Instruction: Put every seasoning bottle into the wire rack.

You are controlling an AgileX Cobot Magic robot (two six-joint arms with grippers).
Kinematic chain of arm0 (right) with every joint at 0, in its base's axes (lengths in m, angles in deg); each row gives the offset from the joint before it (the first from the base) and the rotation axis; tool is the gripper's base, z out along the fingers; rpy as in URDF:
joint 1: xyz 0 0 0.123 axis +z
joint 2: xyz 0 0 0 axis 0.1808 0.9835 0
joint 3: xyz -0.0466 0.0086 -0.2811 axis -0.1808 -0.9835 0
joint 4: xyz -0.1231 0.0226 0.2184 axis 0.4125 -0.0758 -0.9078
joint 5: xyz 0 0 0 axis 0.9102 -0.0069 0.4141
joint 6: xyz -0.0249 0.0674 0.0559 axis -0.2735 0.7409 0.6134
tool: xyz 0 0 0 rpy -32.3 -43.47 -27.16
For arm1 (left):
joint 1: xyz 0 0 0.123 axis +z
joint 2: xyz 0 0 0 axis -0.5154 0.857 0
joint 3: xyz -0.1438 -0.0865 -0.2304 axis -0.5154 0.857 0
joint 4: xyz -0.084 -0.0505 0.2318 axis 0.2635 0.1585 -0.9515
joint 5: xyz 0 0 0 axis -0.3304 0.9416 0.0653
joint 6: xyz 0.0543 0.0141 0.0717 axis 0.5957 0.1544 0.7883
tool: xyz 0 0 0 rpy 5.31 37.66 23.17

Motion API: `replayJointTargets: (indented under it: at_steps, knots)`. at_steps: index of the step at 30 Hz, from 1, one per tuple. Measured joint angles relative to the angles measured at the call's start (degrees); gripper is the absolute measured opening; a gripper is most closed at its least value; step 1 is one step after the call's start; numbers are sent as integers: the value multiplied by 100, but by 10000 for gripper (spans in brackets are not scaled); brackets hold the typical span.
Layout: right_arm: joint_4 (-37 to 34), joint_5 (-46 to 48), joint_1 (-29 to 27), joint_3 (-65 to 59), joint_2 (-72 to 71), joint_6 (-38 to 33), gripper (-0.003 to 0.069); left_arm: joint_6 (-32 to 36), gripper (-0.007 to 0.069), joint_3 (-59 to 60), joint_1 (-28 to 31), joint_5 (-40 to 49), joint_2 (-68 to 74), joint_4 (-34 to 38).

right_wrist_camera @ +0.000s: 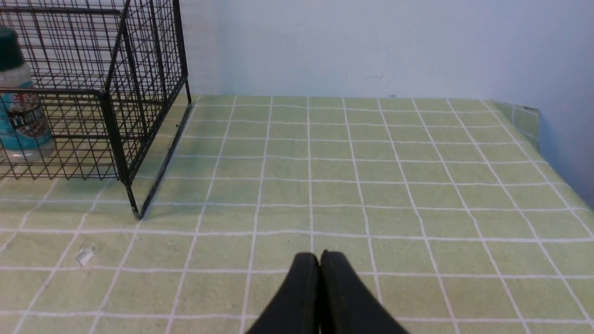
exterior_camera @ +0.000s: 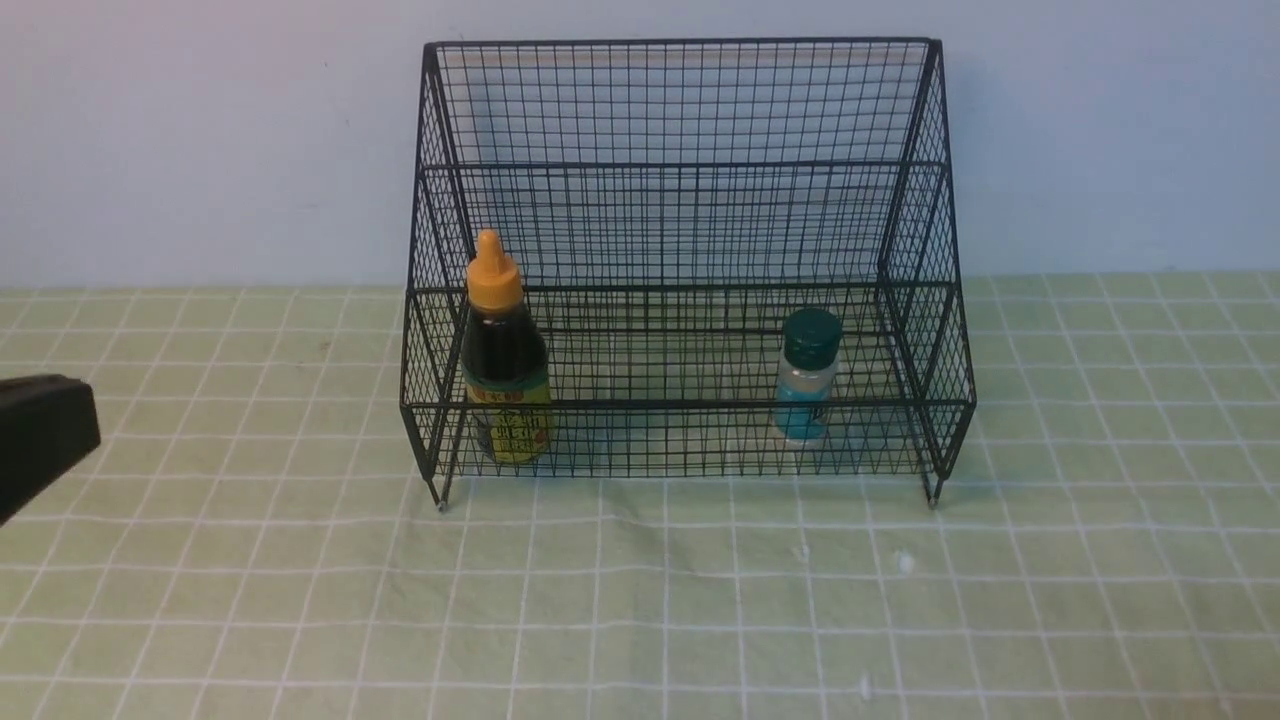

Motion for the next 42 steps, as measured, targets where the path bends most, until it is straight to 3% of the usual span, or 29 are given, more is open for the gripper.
replayJointTargets:
  at_steps: [7,13,20,25,30,42]
  knots:
    - [0,0,0,-1,0,-2,-15,294,-6,32,0,-35,-43,-162]
    - [0,0,0,-1,0,-7,-15,335,-6,500,51,-568,-393,-495]
    - [0,0,0,-1,0,-7,-15,342,-6,2699,1073,-1842,-2074,-552]
    - [0,0,0,-1,0,-7,-15,359,-6,4060,1621,-2240,-2916,-552]
    - [0,-6,0,-1,0,-7,-15,359,-6,4775,1661,-2238,-2977,-552]
    - [0,-6,0,-1,0,-7,-15,385,-6,4792,1661,-1934,-2977,-546]
